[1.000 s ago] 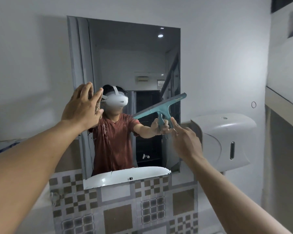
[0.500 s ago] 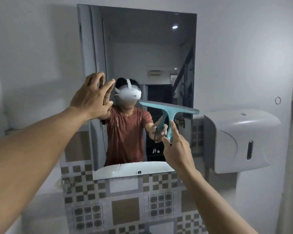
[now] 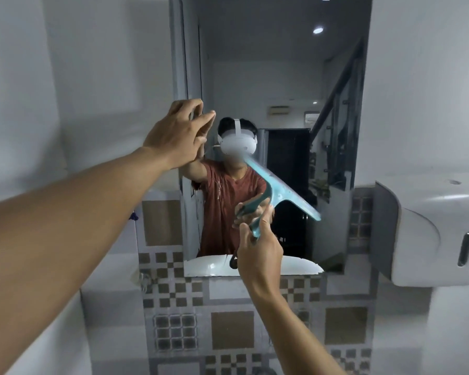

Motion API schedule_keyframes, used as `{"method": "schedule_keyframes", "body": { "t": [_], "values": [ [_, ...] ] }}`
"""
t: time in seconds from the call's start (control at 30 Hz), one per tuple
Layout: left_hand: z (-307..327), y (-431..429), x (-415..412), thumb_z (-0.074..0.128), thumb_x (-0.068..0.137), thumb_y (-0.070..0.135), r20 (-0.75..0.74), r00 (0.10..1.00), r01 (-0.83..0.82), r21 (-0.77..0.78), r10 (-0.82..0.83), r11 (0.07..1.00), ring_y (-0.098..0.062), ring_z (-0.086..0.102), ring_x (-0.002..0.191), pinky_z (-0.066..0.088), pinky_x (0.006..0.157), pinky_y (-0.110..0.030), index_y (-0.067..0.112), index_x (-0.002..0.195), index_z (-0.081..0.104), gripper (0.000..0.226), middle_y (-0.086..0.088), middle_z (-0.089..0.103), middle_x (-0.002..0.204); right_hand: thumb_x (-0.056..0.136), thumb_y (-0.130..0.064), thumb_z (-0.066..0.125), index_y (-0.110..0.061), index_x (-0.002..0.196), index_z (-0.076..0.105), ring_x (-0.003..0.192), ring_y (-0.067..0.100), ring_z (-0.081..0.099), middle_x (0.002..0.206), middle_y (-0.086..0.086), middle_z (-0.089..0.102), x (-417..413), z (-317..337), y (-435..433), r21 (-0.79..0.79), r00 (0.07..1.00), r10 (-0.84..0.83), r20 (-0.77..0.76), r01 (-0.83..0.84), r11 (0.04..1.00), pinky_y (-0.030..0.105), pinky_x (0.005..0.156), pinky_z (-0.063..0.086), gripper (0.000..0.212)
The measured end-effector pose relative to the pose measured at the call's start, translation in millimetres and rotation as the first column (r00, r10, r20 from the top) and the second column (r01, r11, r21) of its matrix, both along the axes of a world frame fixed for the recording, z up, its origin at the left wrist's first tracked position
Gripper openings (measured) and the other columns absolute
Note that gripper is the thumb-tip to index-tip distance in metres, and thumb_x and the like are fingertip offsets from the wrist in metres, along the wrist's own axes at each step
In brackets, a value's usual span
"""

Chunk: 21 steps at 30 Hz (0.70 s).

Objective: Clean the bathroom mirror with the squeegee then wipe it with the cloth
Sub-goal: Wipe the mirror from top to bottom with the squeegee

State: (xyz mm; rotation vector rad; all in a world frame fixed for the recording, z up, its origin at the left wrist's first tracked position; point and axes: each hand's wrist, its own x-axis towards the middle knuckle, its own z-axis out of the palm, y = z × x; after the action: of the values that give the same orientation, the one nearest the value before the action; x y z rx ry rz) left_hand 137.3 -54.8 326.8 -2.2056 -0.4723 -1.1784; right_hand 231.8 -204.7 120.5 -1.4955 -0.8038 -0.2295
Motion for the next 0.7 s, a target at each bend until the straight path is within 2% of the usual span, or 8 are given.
{"method": "schedule_keyframes", "body": {
  "t": [0.1, 0.23, 0.37, 0.6, 0.7],
  "values": [
    [4, 3, -3, 0.066, 0.092, 0.03, -0.007, 1.0, 0.0, 0.008, 0.0, 1.0, -0.036, 0.036, 0.134, 0.055, 0.094, -0.053, 0.015, 0.145, 0.049, 0.058, -0.014, 0.041, 0.146, 0.103, -0.033, 0.051, -0.034, 0.161, 0.007, 0.085, 0.014, 0.061, 0.092, 0.0, 0.064, -17, -9, 11, -0.054, 0.999, 0.028, 0.025, -0.027, 0.998, 0.034, 0.077, 0.055, 0.072],
    [8, 7, -5, 0.07, 0.089, 0.036, -0.003, 1.0, 0.009, 0.006, -0.009, 1.0, -0.035, 0.035, 0.135, 0.054, 0.096, -0.054, 0.016, 0.144, 0.05, 0.062, -0.013, 0.042, 0.145, 0.104, -0.033, 0.05, -0.033, 0.161, 0.006, 0.086, 0.013, 0.059, 0.093, 0.001, 0.061, -27, -13, 23, -0.044, 0.999, 0.019, 0.026, -0.018, 0.999, 0.033, 0.079, 0.054, 0.072],
    [8, 11, -5, 0.07, 0.089, 0.037, -0.008, 1.0, 0.008, 0.002, -0.008, 1.0, -0.035, 0.034, 0.137, 0.054, 0.096, -0.056, 0.017, 0.146, 0.048, 0.064, -0.013, 0.041, 0.147, 0.104, -0.032, 0.048, -0.033, 0.161, 0.006, 0.088, 0.012, 0.057, 0.098, 0.002, 0.06, -29, -16, 26, -0.039, 0.999, 0.006, 0.041, -0.004, 0.999, 0.034, 0.081, 0.053, 0.071],
    [9, 12, -6, 0.072, 0.088, 0.037, -0.008, 1.0, 0.007, 0.002, -0.007, 1.0, -0.035, 0.036, 0.136, 0.054, 0.095, -0.055, 0.019, 0.145, 0.05, 0.064, -0.013, 0.042, 0.147, 0.105, -0.033, 0.047, -0.031, 0.161, 0.007, 0.087, 0.008, 0.053, 0.102, 0.001, 0.059, -34, -17, 31, -0.049, 1.0, 0.001, 0.03, 0.001, 0.999, 0.024, 0.077, 0.044, 0.069],
    [12, 11, -8, 0.072, 0.09, 0.033, -0.02, 1.0, 0.017, -0.003, -0.018, 1.0, -0.035, 0.037, 0.136, 0.053, 0.096, -0.056, 0.019, 0.144, 0.052, 0.06, -0.013, 0.044, 0.147, 0.106, -0.034, 0.046, -0.032, 0.161, 0.006, 0.087, 0.009, 0.054, 0.103, 0.002, 0.058, -35, -17, 33, -0.055, 0.999, -0.002, 0.034, 0.004, 0.998, 0.025, 0.076, 0.046, 0.069]
  ]
}}
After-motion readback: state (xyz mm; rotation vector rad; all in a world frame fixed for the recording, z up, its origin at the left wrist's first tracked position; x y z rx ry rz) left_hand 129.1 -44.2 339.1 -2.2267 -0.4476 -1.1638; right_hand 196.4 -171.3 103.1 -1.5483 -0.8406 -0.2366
